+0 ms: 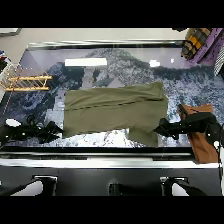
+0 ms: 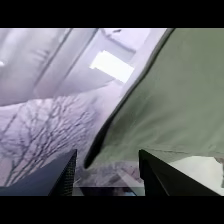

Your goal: Fold the clothes and pants, and hang the long-sleeved shirts on hangers.

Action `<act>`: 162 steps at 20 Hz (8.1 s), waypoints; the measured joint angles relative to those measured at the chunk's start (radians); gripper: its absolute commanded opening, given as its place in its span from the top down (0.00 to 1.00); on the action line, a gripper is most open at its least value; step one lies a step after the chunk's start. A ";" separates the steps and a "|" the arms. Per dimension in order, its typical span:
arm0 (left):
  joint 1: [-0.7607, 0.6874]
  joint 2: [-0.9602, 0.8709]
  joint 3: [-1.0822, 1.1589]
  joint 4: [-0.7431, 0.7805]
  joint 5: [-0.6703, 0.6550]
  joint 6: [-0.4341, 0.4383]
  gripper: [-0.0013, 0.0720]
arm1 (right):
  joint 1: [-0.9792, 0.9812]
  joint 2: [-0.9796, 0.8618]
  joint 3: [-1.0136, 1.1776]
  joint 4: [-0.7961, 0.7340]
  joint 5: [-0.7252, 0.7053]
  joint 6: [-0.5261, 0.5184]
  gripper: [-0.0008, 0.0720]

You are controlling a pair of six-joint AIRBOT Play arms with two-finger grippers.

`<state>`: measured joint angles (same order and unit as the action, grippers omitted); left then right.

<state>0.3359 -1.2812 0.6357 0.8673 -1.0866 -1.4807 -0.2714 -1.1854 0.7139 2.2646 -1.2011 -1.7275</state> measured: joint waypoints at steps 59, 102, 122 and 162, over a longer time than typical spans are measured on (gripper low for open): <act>-0.219 -0.389 0.859 0.305 -0.108 -0.081 0.32 | -0.119 -0.296 0.490 -0.140 0.064 -0.015 0.06; -0.605 -0.470 0.818 -0.043 0.043 -0.187 0.96 | -0.093 -0.234 0.739 -0.078 -0.266 0.138 0.95; -1.074 -0.899 1.160 -0.473 0.346 -0.261 0.97 | -0.093 -0.119 0.906 -0.116 -0.424 0.214 0.95; -0.277 -0.133 1.214 0.390 -0.485 -0.248 0.96 | 0.694 -0.520 0.906 0.035 0.091 0.412 0.38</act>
<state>0.0586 -1.4139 1.8496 1.2572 -1.5715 -1.7283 0.4225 -1.7050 1.6203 2.3001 -1.1103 -1.3159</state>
